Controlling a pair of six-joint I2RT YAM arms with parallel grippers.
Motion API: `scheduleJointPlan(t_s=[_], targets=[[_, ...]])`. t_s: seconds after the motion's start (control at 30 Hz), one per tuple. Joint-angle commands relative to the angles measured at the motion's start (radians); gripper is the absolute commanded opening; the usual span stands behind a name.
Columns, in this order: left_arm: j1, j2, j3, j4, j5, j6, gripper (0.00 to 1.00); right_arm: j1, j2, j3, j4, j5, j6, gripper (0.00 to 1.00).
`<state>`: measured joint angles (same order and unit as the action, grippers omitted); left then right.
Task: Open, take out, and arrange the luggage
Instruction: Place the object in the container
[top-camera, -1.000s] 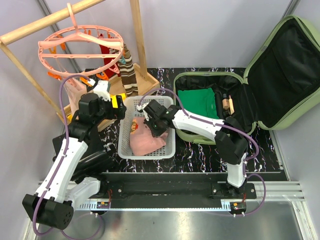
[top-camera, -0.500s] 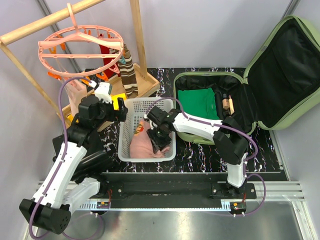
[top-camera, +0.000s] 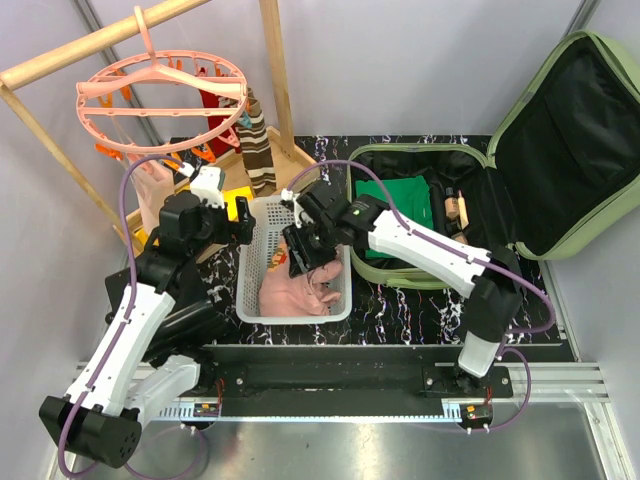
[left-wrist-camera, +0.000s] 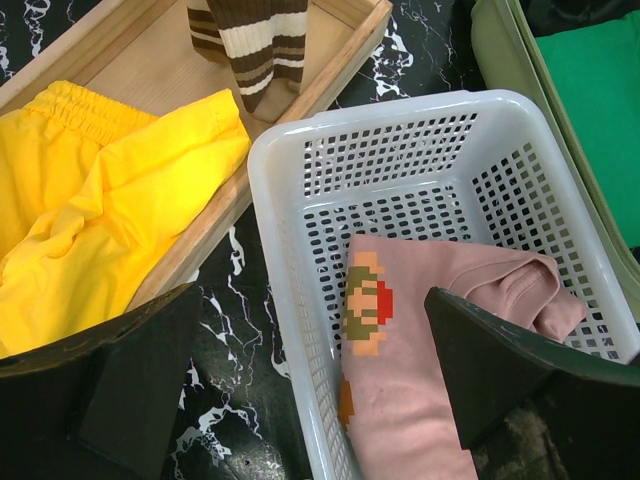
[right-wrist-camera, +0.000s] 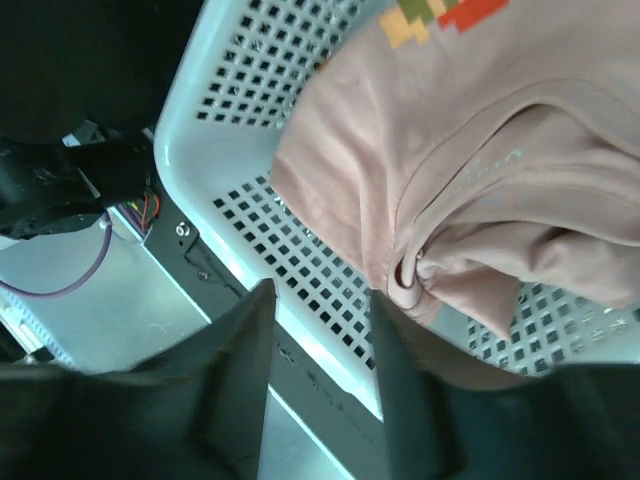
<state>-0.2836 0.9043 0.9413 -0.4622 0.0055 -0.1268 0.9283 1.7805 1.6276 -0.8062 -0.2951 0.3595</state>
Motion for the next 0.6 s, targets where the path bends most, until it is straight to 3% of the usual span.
scheduleJointPlan(t_s=[0.0,0.27,0.47,0.57], targets=[[-0.005,-0.001,-0.002,0.04,-0.022,0.016,0.99,-0.017,0.005,0.029,0.019,0.074,-0.03,0.43],[-0.006,0.001,-0.007,0.04,-0.025,0.018,0.99,-0.043,0.181,0.045,0.03,0.068,-0.042,0.31],[-0.008,0.005,-0.003,0.037,-0.036,0.021,0.99,-0.043,0.14,-0.083,-0.019,0.238,-0.04,0.3],[-0.014,0.011,-0.002,0.034,-0.035,0.023,0.99,-0.043,0.171,-0.066,-0.03,0.287,-0.047,0.3]])
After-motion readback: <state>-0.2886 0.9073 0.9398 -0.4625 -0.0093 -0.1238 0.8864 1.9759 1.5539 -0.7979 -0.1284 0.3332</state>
